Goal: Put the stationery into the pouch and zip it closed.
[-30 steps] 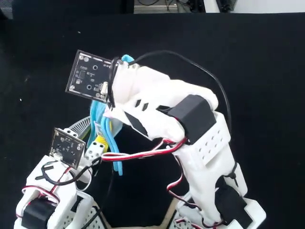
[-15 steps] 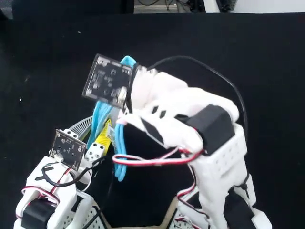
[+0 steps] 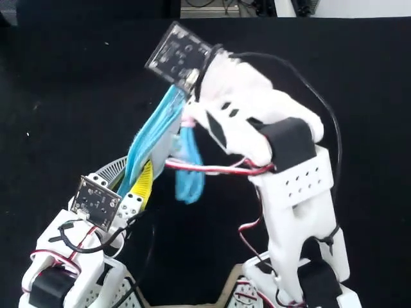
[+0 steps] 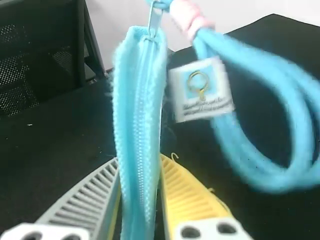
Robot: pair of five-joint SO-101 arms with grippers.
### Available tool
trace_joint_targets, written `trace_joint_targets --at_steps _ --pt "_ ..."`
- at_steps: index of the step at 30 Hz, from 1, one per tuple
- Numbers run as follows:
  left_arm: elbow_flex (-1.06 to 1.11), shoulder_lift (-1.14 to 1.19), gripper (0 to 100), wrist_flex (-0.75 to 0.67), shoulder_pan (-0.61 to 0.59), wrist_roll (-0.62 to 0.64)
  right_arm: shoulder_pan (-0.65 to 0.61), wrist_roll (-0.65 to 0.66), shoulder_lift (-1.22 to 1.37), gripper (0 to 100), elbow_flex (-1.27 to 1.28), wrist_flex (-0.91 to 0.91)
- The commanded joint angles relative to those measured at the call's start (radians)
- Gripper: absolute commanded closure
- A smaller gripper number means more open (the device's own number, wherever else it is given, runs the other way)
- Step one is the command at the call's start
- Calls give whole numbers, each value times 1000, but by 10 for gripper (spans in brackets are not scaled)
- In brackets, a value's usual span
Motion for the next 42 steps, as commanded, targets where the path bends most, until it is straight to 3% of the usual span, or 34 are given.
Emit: trace_joint_targets --at_steps 1,18,33,38,42 --pt "-24 2 970 11 1 -14 106 52 -13 988 35 -117" --pt "-25 0 970 12 2 -14 235 80 68 988 137 -267" --pt "-27 0 970 12 2 -14 256 80 94 988 139 -307" --pt "-27 0 970 12 2 -14 259 72 94 988 140 -292" --pt "-27 0 970 12 2 -14 195 54 68 981 114 -146"
